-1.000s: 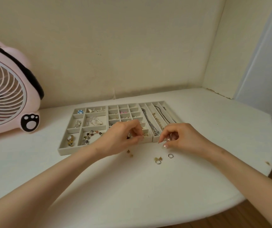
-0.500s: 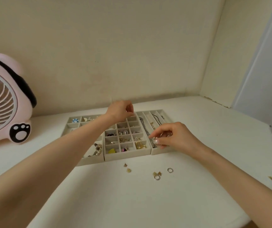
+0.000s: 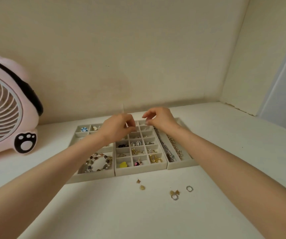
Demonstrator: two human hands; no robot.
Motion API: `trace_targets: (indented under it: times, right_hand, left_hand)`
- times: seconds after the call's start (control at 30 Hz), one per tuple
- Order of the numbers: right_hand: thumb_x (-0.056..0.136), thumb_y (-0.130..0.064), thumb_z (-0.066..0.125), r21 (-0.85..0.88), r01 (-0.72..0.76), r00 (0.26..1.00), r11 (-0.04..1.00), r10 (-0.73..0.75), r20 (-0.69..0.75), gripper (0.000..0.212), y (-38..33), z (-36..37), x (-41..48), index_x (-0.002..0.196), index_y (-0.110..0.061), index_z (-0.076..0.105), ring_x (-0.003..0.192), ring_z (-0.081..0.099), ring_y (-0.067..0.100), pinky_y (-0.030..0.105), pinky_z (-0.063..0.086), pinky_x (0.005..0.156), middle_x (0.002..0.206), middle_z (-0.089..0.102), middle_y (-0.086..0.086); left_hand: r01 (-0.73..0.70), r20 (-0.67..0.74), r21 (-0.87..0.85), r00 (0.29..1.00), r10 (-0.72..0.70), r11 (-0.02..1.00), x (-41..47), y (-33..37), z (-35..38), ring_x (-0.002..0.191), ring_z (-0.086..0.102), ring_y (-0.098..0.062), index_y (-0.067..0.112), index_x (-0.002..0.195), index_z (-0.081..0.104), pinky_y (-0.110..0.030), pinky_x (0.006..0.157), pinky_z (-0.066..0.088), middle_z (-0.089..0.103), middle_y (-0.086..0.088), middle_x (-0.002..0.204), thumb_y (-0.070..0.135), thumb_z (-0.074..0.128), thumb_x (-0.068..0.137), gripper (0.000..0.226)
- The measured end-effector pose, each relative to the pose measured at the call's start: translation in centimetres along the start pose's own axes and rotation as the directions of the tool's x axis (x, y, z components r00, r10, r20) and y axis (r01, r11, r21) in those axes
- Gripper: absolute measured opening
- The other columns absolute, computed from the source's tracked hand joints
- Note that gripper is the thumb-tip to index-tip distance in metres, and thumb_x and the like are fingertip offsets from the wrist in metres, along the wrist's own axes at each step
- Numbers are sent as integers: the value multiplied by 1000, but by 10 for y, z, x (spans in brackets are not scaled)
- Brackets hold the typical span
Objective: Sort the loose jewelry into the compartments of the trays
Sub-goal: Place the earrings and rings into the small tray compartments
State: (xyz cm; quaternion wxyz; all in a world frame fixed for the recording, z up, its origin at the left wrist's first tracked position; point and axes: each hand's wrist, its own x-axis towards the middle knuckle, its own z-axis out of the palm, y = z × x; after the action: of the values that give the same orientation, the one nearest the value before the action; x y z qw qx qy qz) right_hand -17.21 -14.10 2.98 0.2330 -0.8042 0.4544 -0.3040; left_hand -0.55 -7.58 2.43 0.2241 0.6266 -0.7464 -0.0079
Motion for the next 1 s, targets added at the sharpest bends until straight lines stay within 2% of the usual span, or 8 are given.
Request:
trace_targets:
  times: [0.17, 0.27, 0.4, 0.53, 0.67, 0.77, 0.83, 1.0]
  right_hand:
    - [87, -14, 64, -71, 28, 999, 997, -30, -38, 15, 2, -10, -18, 99, -18, 71, 94, 60, 9, 25, 46, 85, 103, 69, -3]
    - [86, -16, 66, -45, 54, 998, 998, -55, -37, 11, 2, -26, -48, 95, -19, 72, 78, 56, -1, 24, 46, 81, 96, 69, -7]
    - [83, -13, 70, -16, 83, 995, 996, -82, 59, 12, 2, -46, -97, 92, -20, 74, 58, 50, -13, 7, 39, 61, 87, 67, -11]
    - [76, -12, 75, -21, 90, 972, 996, -83, 220, 15, 5, -58, -140, 79, -27, 74, 60, 50, -6, 12, 40, 61, 83, 69, -10]
    - [71, -22, 79, -52, 96, 936, 994, -72, 344, 14, 14, -62, -165, 74, -35, 73, 64, 49, 1, 20, 42, 66, 79, 64, -18]
    - [68, -29, 81, -61, 101, 940, 993, -75, 334, 12, 16, -57, -172, 73, -36, 73, 64, 48, 2, 24, 43, 66, 79, 62, -14]
    - [69, -26, 81, -88, 118, 948, 989, -86, 307, 11, 17, -53, -173, 72, -34, 73, 64, 48, 0, 22, 41, 64, 77, 61, -12]
    - [73, -20, 77, -115, 90, 960, 989, -56, 273, 11, 22, -50, -170, 69, -29, 71, 60, 47, 0, 20, 38, 62, 71, 59, -15]
  left_hand:
    - [-61, -8, -57, 998, 61, 996, -37, 4, -12, 79, 56, -9, 24, 87, 62, -14, 62, 39, 61, 9, 90, 21, 61, 88, 3]
    - [-97, -18, -98, 995, 95, 991, -57, 13, -15, 79, 56, -5, 23, 89, 63, -13, 63, 41, 61, 11, 89, 19, 61, 88, 4]
    - [-159, -12, -162, 987, 159, 974, -82, 33, -14, 76, 55, -2, 21, 87, 64, -13, 63, 41, 61, 13, 86, 19, 65, 85, 3]
    - [-247, 30, -224, 965, 260, 943, -100, 55, -6, 74, 53, -3, 18, 87, 64, -10, 64, 39, 62, 10, 83, 17, 68, 82, 6]
    - [-324, 54, -246, 936, 347, 913, -107, 78, 9, 74, 53, -4, 19, 88, 63, -19, 68, 44, 61, 9, 83, 23, 70, 81, 10]
    - [-364, 79, -224, 918, 389, 904, -108, 90, 21, 78, 53, -6, 19, 92, 64, -27, 72, 46, 59, 8, 87, 27, 66, 84, 11]
    - [-363, 90, -210, 917, 388, 908, -107, 94, 26, 79, 53, -9, 19, 94, 65, -33, 74, 46, 59, 4, 89, 24, 64, 85, 10]
    - [-349, 88, -185, 925, 369, 919, -106, 99, 29, 82, 52, -9, 19, 96, 66, -31, 75, 44, 61, 2, 92, 16, 63, 85, 12]
